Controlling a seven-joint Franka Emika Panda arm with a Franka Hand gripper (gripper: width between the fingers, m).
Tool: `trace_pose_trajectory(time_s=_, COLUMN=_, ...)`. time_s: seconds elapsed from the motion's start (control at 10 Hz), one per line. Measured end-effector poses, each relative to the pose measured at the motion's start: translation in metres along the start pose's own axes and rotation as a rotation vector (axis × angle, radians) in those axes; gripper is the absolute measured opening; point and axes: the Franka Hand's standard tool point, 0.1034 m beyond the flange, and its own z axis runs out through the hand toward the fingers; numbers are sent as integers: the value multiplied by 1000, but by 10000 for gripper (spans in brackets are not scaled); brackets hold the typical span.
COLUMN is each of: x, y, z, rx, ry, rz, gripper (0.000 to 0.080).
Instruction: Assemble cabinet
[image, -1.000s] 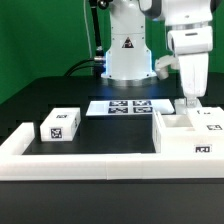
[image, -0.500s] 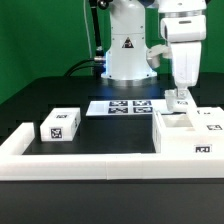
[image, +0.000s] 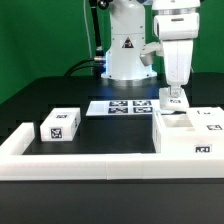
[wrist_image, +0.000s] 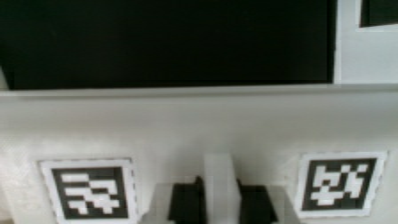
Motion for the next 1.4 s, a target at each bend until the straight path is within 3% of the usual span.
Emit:
trace_pose_trajectory(time_s=0.8, x=-7, y=3, z=-4, rx=-12, ry=2, rz=-13, gripper=62)
trace_pose_trajectory(time_s=1.0, x=-26, y=8, z=-7, rx=-36, ry=47, rz=-53, gripper=62)
trace_pose_trajectory(time_s=1.3, x=-44, y=10, z=4, rx=-35, ry=113, rz=-55, gripper=62)
trace_pose_trajectory(time_s=1.4, x=-31, y=9, z=3, rx=-31, ry=123, rz=-5, gripper=62)
